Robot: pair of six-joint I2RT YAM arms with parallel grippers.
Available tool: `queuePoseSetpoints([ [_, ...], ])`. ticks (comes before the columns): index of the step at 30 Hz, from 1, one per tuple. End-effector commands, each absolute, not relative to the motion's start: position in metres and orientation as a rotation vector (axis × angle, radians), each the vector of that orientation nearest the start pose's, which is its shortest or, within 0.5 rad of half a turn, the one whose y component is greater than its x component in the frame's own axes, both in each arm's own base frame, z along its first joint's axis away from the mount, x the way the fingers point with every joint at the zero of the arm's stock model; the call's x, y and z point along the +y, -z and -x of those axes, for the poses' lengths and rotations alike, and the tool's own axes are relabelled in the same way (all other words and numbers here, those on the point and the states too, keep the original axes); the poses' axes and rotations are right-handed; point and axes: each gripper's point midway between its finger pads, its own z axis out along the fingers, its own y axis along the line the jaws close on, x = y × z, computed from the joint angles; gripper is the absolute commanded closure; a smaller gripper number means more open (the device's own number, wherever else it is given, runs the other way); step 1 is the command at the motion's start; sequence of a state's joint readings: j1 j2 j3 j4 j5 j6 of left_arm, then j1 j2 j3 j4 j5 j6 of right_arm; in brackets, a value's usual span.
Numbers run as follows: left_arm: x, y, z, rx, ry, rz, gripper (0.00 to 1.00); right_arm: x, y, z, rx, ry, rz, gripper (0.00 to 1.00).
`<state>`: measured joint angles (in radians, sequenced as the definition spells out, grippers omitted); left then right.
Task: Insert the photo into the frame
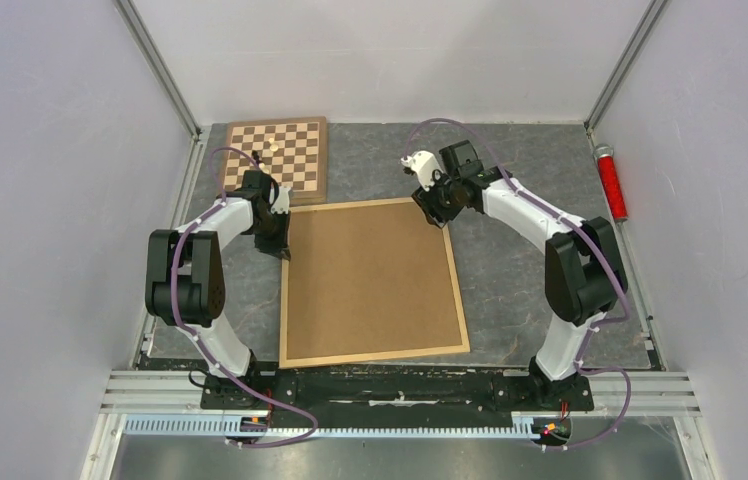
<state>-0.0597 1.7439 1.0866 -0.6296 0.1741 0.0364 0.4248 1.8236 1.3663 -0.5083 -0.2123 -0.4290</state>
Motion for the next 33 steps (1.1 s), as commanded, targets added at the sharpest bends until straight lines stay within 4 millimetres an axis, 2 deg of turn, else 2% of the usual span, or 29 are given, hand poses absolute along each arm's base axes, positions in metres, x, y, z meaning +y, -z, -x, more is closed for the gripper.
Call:
queuePoseSetpoints([
  [1,-0.065,-0.014,-0.304,2.88,0.363,-0.284,0.98,0.207,-0.136,-0.412,2.141,-0.229,1.067,0.52],
  [4,-0.066,-0.015,-0.305,2.878,0.363,-0.286,0.98,0.207,-0.124,-0.409,2.164,-0.235,1.079,0.52],
  [6,-0.065,-0.015,-0.305,2.876,0.363,-0.285,0.98,0.207,-0.107,-0.404,2.191,-0.244,1.092,0.53],
  [9,-0.065,-0.015,-0.305,2.875,0.363,-0.285,0.98,0.204,-0.068,-0.39,2.264,-0.265,1.118,0.53],
  [13,-0.065,-0.016,-0.304,2.875,0.363,-0.285,0.98,0.19,0.0,-0.361,2.419,-0.275,1.167,0.53],
  [15,-0.065,-0.018,-0.304,2.871,0.362,-0.287,0.98,0.186,0.023,-0.345,2.482,-0.306,1.186,0.53],
  [17,-0.065,-0.018,-0.304,2.87,0.362,-0.288,0.98,0.184,0.035,-0.335,2.519,-0.326,1.197,0.54],
  [19,-0.065,-0.018,-0.304,2.869,0.362,-0.287,0.98,0.184,0.034,-0.336,2.513,-0.323,1.2,0.54],
  [21,-0.065,-0.018,-0.304,2.87,0.362,-0.287,0.98,0.186,0.025,-0.344,2.484,-0.308,1.191,0.54],
  [29,-0.065,-0.018,-0.304,2.872,0.36,-0.286,0.98,0.199,-0.05,-0.396,2.285,-0.21,1.124,0.54],
  [33,-0.065,-0.018,-0.304,2.871,0.358,-0.288,0.98,0.203,-0.084,-0.415,2.204,-0.174,1.087,0.53],
])
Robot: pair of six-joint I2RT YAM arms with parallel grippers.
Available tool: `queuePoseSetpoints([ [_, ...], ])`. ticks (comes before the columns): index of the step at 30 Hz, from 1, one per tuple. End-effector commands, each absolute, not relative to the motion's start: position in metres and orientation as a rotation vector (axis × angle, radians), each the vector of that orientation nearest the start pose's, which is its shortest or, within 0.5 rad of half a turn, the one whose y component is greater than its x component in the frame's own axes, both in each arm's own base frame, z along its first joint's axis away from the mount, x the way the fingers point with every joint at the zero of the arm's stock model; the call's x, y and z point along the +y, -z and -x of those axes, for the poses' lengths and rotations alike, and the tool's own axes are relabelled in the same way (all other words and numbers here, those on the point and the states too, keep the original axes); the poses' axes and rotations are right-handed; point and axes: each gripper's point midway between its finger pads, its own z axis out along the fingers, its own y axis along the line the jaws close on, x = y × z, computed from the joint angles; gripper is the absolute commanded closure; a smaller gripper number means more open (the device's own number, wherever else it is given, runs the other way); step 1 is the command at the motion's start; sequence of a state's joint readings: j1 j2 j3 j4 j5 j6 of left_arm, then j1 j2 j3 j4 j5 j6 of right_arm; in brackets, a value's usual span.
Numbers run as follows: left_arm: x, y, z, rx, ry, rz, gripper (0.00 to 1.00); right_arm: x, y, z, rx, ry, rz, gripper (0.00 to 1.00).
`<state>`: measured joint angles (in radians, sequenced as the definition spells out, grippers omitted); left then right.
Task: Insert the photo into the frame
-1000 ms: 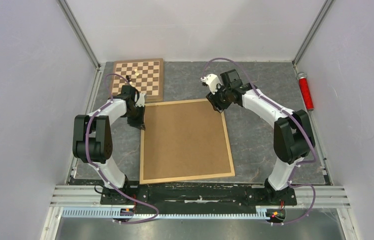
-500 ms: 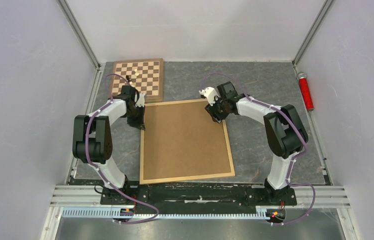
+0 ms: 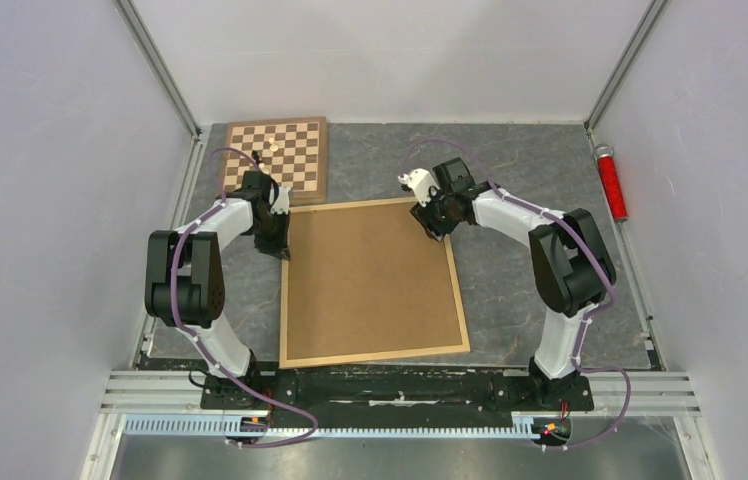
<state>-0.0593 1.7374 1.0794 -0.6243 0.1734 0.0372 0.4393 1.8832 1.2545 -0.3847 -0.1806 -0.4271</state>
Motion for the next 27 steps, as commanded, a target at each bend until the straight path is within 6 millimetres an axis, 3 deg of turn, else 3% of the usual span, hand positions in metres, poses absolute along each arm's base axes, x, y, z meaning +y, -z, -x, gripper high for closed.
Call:
queuePoseSetpoints([
  [1,-0.065,-0.017,-0.304,2.872,0.359,-0.288,0.98,0.204,-0.093,-0.42,2.186,-0.168,1.078,0.53],
  [7,-0.065,-0.018,-0.304,2.871,0.36,-0.288,0.98,0.207,-0.128,-0.434,2.113,-0.138,1.042,0.53],
  [11,-0.065,-0.017,-0.304,2.872,0.362,-0.288,0.98,0.206,-0.121,-0.431,2.123,-0.142,1.046,0.53],
  [13,-0.066,-0.017,-0.305,2.871,0.364,-0.286,0.98,0.204,-0.101,-0.425,2.164,-0.154,1.057,0.53],
  [15,-0.066,-0.018,-0.305,2.87,0.366,-0.287,0.98,0.202,-0.062,-0.411,2.257,-0.188,1.089,0.53],
  [18,-0.066,-0.019,-0.305,2.865,0.363,-0.288,0.98,0.196,0.01,-0.369,2.443,-0.289,1.155,0.53],
  [20,-0.065,-0.02,-0.304,2.864,0.361,-0.288,0.98,0.188,0.042,-0.343,2.538,-0.324,1.19,0.54],
  [23,-0.066,-0.019,-0.304,2.866,0.363,-0.288,0.98,0.179,0.059,-0.324,2.586,-0.322,1.213,0.54],
  [27,-0.067,-0.018,-0.305,2.869,0.369,-0.288,0.98,0.18,0.052,-0.327,2.569,-0.322,1.208,0.54],
])
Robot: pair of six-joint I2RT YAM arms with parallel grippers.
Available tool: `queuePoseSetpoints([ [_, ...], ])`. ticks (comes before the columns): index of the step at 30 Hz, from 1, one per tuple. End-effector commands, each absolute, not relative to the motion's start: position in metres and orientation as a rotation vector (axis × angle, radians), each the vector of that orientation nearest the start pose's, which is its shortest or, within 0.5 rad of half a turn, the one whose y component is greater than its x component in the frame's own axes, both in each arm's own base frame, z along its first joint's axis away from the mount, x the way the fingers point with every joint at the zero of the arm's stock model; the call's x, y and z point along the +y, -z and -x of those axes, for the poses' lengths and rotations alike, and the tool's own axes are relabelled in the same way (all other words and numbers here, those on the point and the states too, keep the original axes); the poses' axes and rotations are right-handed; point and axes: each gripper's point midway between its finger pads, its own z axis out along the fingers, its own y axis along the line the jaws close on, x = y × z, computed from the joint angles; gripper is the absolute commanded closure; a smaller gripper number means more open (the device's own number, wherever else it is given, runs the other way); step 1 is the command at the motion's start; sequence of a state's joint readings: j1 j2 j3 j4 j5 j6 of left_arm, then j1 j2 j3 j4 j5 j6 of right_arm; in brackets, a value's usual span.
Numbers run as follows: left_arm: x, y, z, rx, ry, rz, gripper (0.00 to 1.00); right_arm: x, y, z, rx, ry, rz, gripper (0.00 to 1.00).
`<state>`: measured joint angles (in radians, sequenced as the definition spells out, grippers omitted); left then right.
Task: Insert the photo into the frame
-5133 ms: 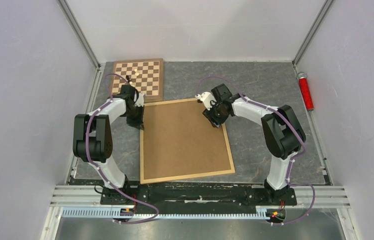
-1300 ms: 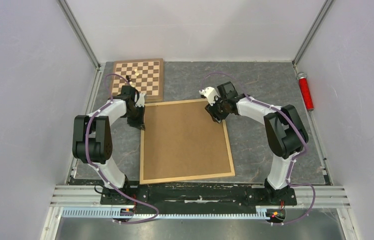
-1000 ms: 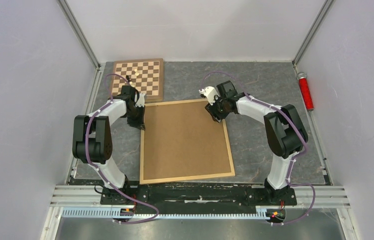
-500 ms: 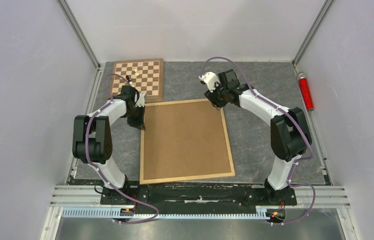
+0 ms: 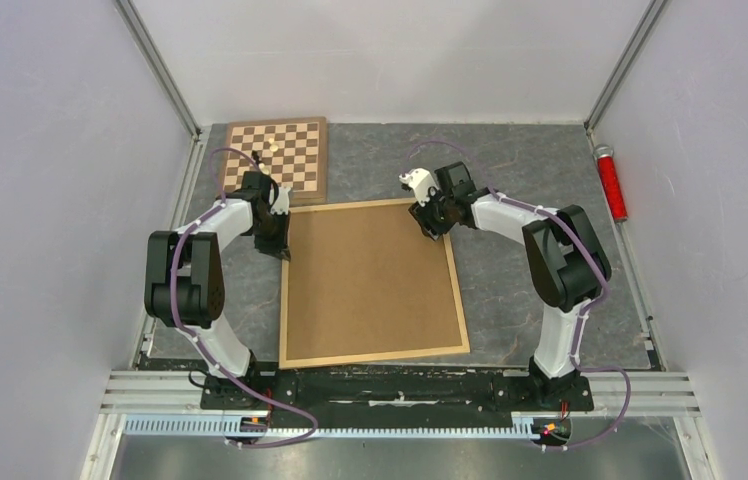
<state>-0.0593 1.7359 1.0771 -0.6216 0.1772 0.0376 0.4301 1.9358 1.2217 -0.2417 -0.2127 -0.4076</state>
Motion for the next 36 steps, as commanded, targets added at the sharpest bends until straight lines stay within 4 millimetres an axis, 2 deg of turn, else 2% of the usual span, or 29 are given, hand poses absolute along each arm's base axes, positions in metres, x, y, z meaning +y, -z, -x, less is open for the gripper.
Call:
queuePoseSetpoints([
  [1,-0.066,-0.018,-0.306,2.87,0.369,-0.286,0.98,0.181,0.049,-0.33,2.563,-0.32,1.208,0.54],
  [6,-0.065,-0.02,-0.305,2.864,0.359,-0.287,0.98,0.18,0.05,-0.335,2.58,-0.294,1.219,0.54],
  [10,-0.065,-0.021,-0.304,2.861,0.358,-0.291,0.98,0.17,0.057,-0.333,2.635,-0.284,1.206,0.54],
  [14,-0.066,-0.022,-0.305,2.858,0.365,-0.291,0.98,0.156,0.05,-0.344,2.644,-0.252,1.184,0.54],
  [18,-0.067,-0.021,-0.306,2.858,0.373,-0.292,0.98,0.164,0.02,-0.366,2.546,-0.27,1.172,0.54],
  [23,-0.068,-0.021,-0.306,2.861,0.376,-0.291,0.98,0.188,-0.04,-0.409,2.356,-0.287,1.108,0.53],
  [29,-0.068,-0.022,-0.305,2.857,0.382,-0.29,0.98,0.2,-0.101,-0.455,2.204,-0.229,1.027,0.52],
  [32,-0.068,-0.024,-0.305,2.851,0.384,-0.289,0.98,0.199,-0.118,-0.467,2.166,-0.188,1.006,0.52],
  [36,-0.07,-0.025,-0.306,2.846,0.393,-0.289,0.98,0.2,-0.12,-0.471,2.159,-0.179,1.005,0.52],
])
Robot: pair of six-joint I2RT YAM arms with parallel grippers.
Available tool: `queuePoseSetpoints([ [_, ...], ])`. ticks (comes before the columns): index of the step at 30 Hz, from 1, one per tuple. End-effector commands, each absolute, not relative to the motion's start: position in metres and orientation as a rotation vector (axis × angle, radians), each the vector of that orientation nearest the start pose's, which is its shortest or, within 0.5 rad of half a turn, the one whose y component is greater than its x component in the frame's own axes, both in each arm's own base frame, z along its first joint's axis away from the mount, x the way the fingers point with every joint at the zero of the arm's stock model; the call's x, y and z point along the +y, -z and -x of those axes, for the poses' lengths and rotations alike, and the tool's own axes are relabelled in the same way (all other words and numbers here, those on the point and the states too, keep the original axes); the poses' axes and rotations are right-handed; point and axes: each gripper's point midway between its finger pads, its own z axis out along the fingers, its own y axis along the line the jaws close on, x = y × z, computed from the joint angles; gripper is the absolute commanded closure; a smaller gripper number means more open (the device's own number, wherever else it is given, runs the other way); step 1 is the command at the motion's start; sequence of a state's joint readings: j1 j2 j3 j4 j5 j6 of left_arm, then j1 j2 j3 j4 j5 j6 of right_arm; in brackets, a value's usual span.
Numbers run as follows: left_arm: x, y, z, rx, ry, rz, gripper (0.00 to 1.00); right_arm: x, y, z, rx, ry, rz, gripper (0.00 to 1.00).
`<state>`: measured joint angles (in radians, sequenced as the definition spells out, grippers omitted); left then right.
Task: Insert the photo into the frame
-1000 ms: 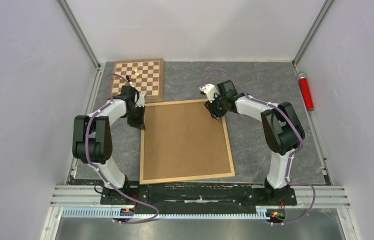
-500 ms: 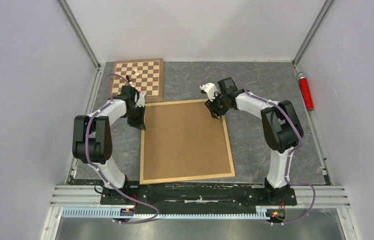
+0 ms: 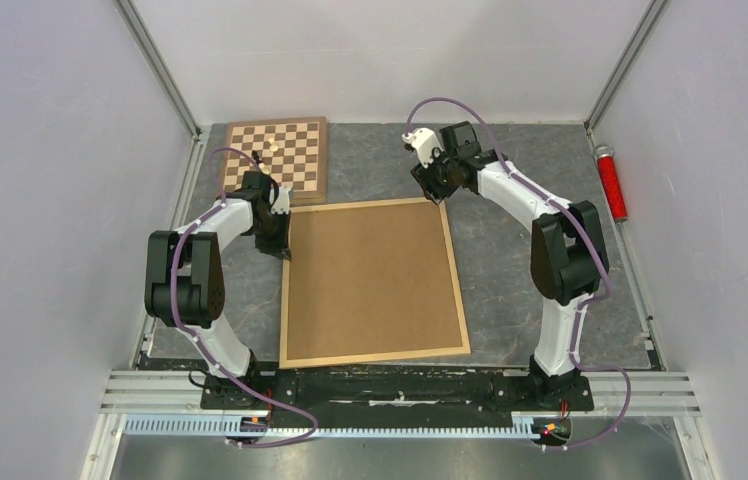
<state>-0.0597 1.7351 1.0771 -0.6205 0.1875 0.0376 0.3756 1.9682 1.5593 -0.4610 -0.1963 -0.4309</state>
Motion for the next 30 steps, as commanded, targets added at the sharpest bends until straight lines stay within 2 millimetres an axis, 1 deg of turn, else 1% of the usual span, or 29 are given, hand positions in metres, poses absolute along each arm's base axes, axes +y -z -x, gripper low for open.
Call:
queuePoseSetpoints([
  [1,-0.07,-0.025,-0.306,2.848,0.396,-0.287,0.98,0.2,-0.117,-0.47,2.167,-0.181,1.008,0.52],
  [3,-0.071,-0.025,-0.306,2.848,0.404,-0.289,0.98,0.2,-0.104,-0.465,2.192,-0.195,1.02,0.52],
  [5,-0.071,-0.025,-0.306,2.848,0.408,-0.29,0.98,0.197,-0.083,-0.455,2.233,-0.205,1.036,0.53],
  [8,-0.072,-0.025,-0.306,2.845,0.414,-0.291,0.98,0.195,-0.041,-0.434,2.307,-0.243,1.076,0.53],
  [11,-0.072,-0.026,-0.306,2.844,0.415,-0.29,0.98,0.192,0.012,-0.404,2.418,-0.263,1.153,0.54],
  [13,-0.072,-0.028,-0.306,2.84,0.41,-0.291,0.98,0.188,0.038,-0.389,2.474,-0.264,1.194,0.54],
  [14,-0.071,-0.028,-0.306,2.841,0.408,-0.29,0.98,0.185,0.046,-0.385,2.491,-0.254,1.204,0.54],
  [15,-0.071,-0.028,-0.306,2.839,0.408,-0.29,0.98,0.182,0.05,-0.384,2.498,-0.244,1.211,0.55],
  [17,-0.071,-0.029,-0.306,2.837,0.403,-0.292,0.98,0.179,0.05,-0.387,2.492,-0.213,1.216,0.55],
  [22,-0.071,-0.029,-0.306,2.839,0.403,-0.291,0.98,0.183,0.023,-0.406,2.421,-0.171,1.203,0.55],
  [24,-0.071,-0.029,-0.307,2.838,0.405,-0.29,0.98,0.185,0.017,-0.412,2.408,-0.161,1.212,0.54],
  [25,-0.071,-0.029,-0.307,2.837,0.405,-0.29,0.98,0.186,0.016,-0.411,2.411,-0.163,1.233,0.54],
  [27,-0.071,-0.03,-0.307,2.835,0.405,-0.293,0.98,0.187,0.024,-0.403,2.43,-0.15,1.304,0.54],
  [30,-0.071,-0.03,-0.306,2.835,0.407,-0.294,0.98,0.184,0.042,-0.383,2.448,-0.104,1.413,0.54],
])
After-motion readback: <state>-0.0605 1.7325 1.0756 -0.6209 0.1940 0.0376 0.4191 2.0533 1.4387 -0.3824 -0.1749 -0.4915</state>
